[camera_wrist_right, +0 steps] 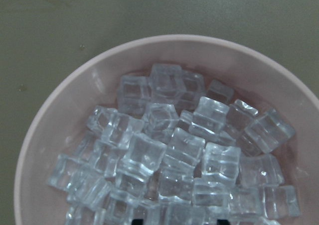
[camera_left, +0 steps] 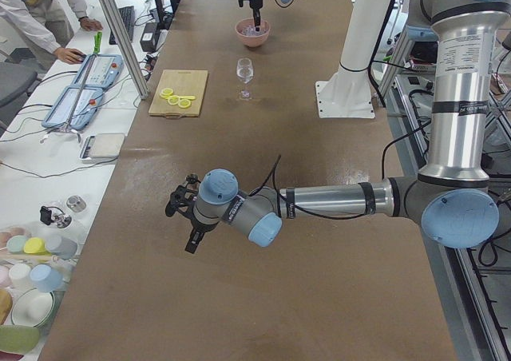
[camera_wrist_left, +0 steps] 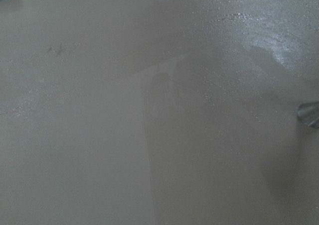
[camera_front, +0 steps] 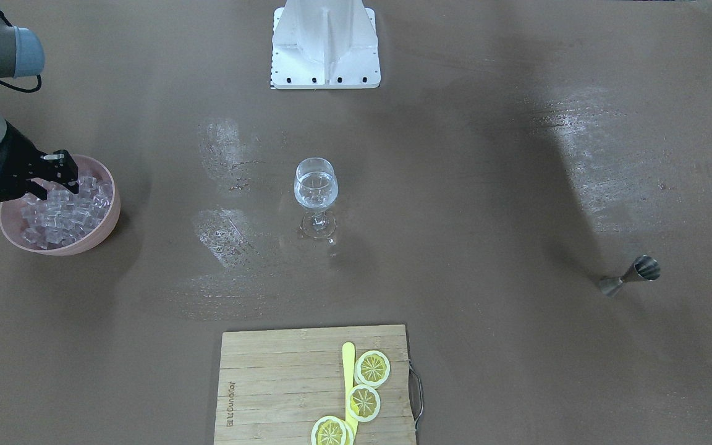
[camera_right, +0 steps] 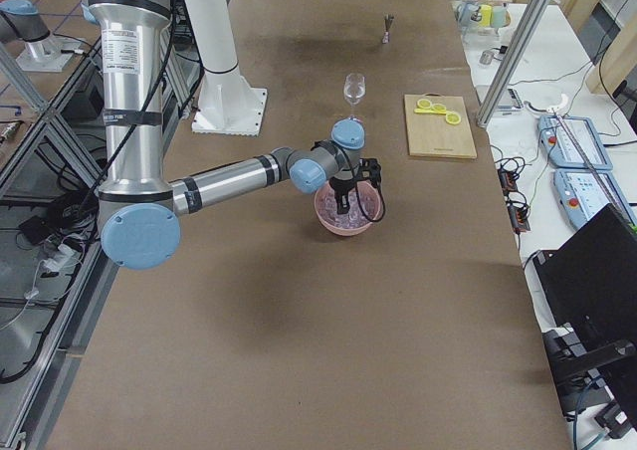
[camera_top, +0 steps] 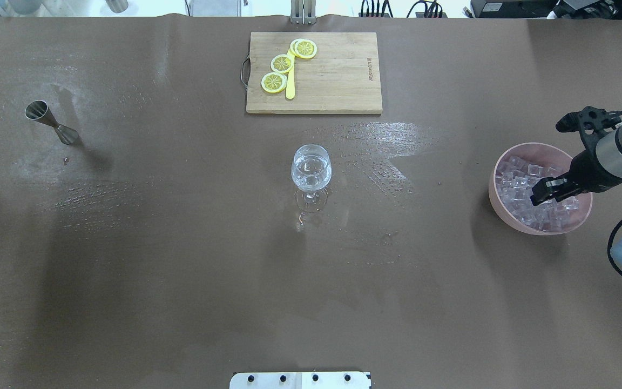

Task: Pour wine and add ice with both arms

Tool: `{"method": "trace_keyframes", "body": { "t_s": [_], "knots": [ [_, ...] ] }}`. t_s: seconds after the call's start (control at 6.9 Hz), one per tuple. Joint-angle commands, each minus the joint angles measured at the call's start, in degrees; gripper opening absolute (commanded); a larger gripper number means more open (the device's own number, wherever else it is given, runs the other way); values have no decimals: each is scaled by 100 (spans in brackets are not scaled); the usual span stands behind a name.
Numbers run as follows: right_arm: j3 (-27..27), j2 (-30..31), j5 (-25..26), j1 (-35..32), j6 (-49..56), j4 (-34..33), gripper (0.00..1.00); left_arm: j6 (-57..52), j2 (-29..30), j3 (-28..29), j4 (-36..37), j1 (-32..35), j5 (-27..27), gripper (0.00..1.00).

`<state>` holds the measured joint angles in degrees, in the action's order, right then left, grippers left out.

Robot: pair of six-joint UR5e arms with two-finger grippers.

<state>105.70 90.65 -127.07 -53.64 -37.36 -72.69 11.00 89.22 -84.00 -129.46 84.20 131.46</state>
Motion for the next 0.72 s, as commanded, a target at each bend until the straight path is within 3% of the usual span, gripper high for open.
{"method": "trace_keyframes", "body": {
  "t_s": [0.0, 0.14, 0.43, 0.58],
  "knots": [
    [3, 5, -11, 2, 9, -9, 16, -10, -10, -29, 0, 9, 20, 98],
    [73, -3, -80, -15, 10, -26, 0, -10, -89, -73, 0, 44, 12, 98],
    [458, -73, -247, -400, 10, -96, 0, 16, -133, -65, -148, 53, -6, 98],
    [660, -552, -474, -698, -17, -488, 0, -1, -125, -47, -158, 166, -15, 98]
  ]
}}
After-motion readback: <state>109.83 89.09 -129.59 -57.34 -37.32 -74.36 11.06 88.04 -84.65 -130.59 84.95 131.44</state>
